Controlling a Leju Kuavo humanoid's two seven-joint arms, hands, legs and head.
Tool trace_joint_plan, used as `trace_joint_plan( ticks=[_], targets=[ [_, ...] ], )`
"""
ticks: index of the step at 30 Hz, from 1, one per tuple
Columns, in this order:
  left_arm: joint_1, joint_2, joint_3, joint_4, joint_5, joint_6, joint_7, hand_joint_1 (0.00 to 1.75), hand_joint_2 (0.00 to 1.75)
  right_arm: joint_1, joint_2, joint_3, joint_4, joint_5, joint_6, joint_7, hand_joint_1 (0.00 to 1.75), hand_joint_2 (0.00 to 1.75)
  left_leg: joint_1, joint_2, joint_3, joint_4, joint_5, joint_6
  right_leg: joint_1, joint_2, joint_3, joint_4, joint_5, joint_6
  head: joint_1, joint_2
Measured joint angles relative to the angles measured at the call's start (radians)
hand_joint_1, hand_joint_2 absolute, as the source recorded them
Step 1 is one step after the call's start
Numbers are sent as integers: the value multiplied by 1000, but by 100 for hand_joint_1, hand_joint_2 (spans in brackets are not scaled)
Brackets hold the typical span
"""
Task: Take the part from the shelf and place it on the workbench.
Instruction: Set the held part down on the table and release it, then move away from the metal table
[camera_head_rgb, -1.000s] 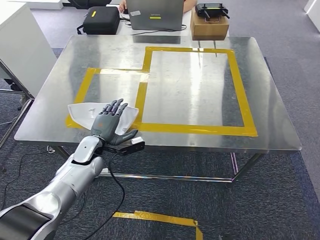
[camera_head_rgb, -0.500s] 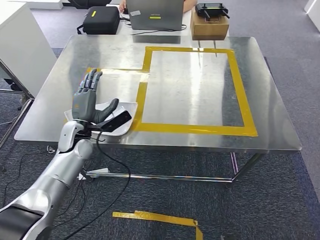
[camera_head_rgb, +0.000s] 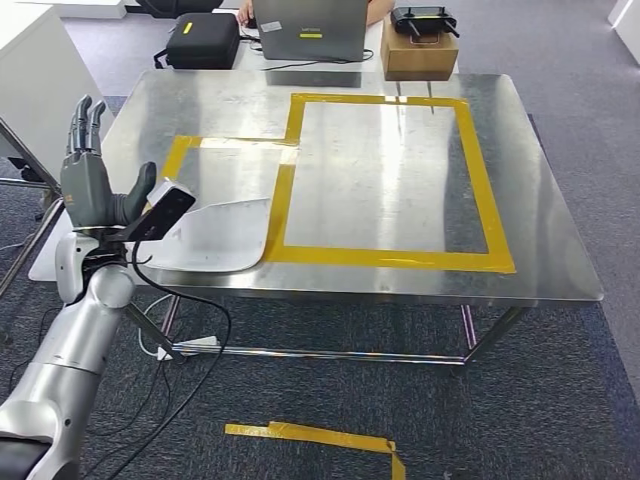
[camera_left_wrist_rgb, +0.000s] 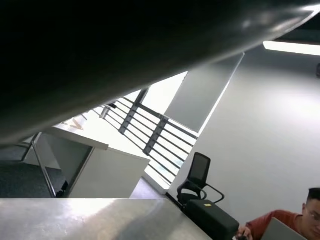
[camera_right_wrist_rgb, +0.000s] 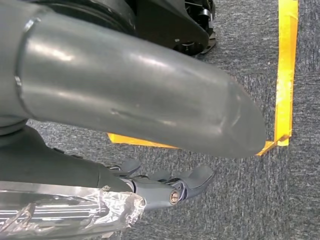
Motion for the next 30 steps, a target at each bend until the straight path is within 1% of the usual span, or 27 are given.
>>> trace_joint_plan(
  ticks=[6,10,16,18,19,20,22,23,24,25,26,27,28,29,30],
  targets=[
    [70,41,49,-55,-36,7,10,0,0,2,0,1,0,2,-6,6,0,0,0,0,0,0,0,0,0,0,0,0,0,0,0,0],
    [134,67,89,-98,-53,12,20,0,0,5,0,5,0,6,-14,15,0,0,0,0,0,0,0,0,0,1,0,0,0,0,0,0],
    [224,109,160,-170,-74,16,27,0,0,10,0,16,0,24,-25,23,0,0,-5,0,-2,5,-6,14,-5,-2,2,-4,1,9,0,0],
    [247,118,181,-195,-87,14,33,0,0,11,0,20,-1,29,-27,23,0,0,0,-1,5,-9,2,21,-4,-5,-1,1,-8,15,0,0],
    [255,121,190,-205,-93,13,35,0,0,10,0,21,-2,31,-29,23,0,0,4,-3,9,-17,6,25,-3,-5,-10,23,-24,17,2,0],
    [264,122,197,-212,-99,10,38,0,0,11,0,22,-3,32,-31,23,0,0,7,-6,13,-23,9,28,-4,-6,-31,66,-51,20,3,0],
    [281,124,208,-222,-106,7,40,0,0,12,0,24,-4,34,-35,22,0,0,8,-15,12,-23,9,30,-7,-6,-94,200,-115,25,6,0],
    [291,124,212,-224,-108,5,41,0,0,14,0,26,-4,35,-37,21,0,0,8,-21,11,-23,9,29,-9,-6,-121,255,-134,28,6,0],
    [299,124,215,-226,-109,5,41,0,0,16,0,27,-4,35,-37,21,0,0,9,-28,11,-23,9,28,-10,-6,-134,278,-133,30,6,0],
    [304,125,218,-227,-109,5,41,0,0,17,0,28,-4,36,-38,21,0,0,10,-37,11,-21,9,26,-12,-5,-127,260,-112,31,6,0],
    [308,125,220,-229,-109,4,41,0,0,18,0,29,-5,36,-38,21,0,0,11,-48,11,-19,8,22,-14,0,-100,203,-75,32,6,0],
    [310,125,221,-231,-110,4,42,0,0,18,0,29,-5,36,-38,21,0,0,13,-58,11,-16,6,17,-18,18,-64,130,-42,32,6,0],
    [310,125,223,-235,-111,3,44,0,0,18,0,29,-6,36,-39,21,0,0,13,-69,8,-11,4,11,-22,40,-29,66,-21,31,6,0],
    [310,125,224,-238,-112,1,46,0,0,18,0,30,-7,36,-39,20,0,0,14,-79,4,-7,4,3,-24,58,-5,23,-10,28,6,0],
    [311,126,225,-241,-114,-2,48,0,0,19,0,30,-7,36,-41,20,0,0,15,-90,-1,-4,5,-4,-24,68,6,8,-13,23,5,0]
  ],
)
